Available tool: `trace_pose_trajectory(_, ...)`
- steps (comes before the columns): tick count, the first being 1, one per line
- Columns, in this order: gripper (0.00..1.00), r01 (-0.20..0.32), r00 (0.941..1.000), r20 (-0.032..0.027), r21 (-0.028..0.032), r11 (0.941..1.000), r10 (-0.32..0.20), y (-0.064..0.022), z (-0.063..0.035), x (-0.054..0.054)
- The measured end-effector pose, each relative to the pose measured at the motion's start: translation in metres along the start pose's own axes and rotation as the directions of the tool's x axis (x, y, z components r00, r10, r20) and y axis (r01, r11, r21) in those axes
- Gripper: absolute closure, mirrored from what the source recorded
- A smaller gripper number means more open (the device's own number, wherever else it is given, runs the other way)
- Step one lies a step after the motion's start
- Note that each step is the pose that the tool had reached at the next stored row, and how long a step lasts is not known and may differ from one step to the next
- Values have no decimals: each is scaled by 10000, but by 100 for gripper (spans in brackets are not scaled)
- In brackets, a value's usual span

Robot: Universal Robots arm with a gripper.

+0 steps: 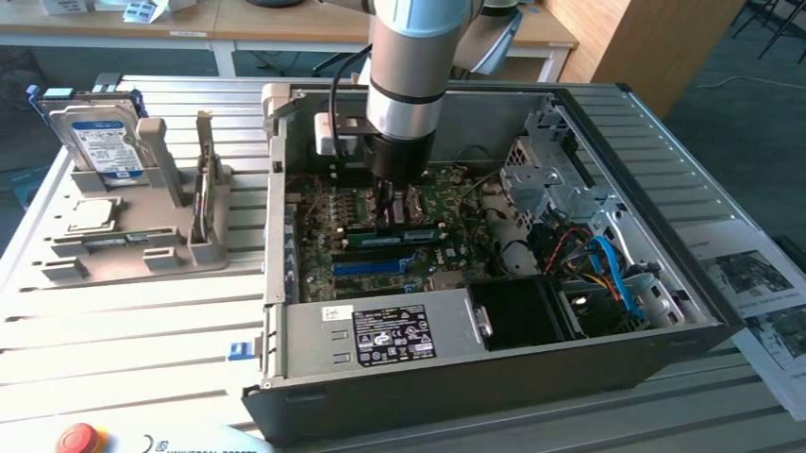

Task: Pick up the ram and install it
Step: 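Press down the ram until it locks into place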

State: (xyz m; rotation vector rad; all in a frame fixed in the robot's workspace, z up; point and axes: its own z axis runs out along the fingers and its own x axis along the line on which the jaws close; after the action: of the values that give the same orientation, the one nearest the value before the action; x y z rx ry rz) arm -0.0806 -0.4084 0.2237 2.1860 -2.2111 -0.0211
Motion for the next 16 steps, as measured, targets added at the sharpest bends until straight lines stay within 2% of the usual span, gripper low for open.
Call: trace_pose_trajectory(16,90,-2,10000,-14,-11,10000,2,12,-311,6)
